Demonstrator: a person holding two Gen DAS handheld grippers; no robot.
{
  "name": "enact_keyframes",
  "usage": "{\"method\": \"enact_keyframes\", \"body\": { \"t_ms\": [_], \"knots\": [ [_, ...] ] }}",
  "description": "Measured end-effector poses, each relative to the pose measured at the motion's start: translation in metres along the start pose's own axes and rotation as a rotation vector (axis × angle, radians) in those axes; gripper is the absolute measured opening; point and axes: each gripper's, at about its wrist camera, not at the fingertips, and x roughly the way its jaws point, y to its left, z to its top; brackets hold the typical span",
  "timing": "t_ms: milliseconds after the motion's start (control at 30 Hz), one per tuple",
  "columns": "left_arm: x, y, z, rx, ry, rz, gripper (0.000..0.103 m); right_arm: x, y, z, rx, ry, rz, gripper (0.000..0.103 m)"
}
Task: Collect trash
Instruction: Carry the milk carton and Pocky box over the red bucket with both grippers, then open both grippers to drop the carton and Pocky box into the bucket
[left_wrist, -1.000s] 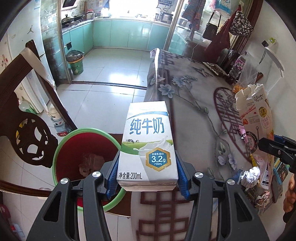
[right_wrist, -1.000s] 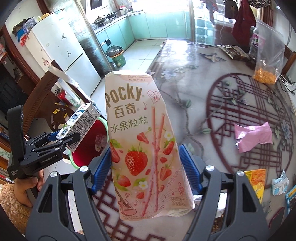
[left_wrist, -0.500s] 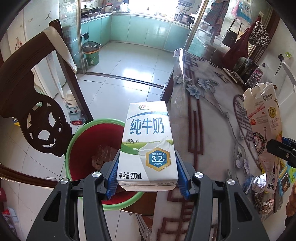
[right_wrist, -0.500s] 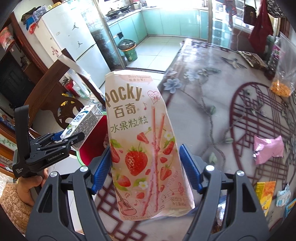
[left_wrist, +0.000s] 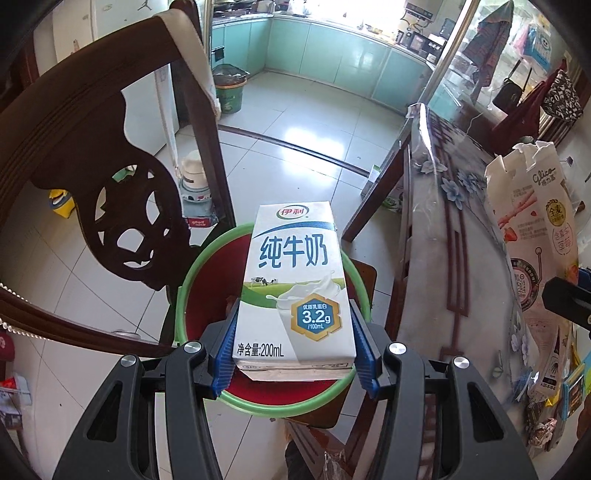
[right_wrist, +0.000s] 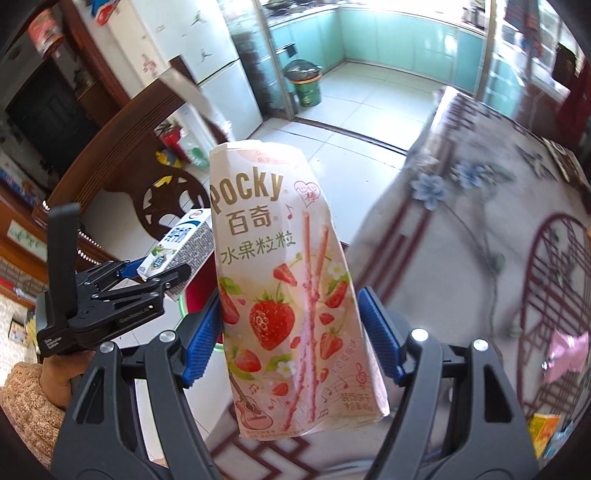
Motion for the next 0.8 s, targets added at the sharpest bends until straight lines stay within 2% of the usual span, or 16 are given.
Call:
{"method": "enact_keyframes", "body": {
  "t_ms": [367, 800],
  "knots": [
    [0.013, 0.037, -0.004, -0.052, 0.031, 0.052, 0.05, 0.038, 0.037, 0.01, -0.08, 0.071, 0.038, 0.071],
    [0.026, 0.049, -0.003, -0.076, 0.054, 0.062, 0.05, 0.065, 0.066, 0.013, -0.158, 0.124, 0.045, 0.072]
  ]
}}
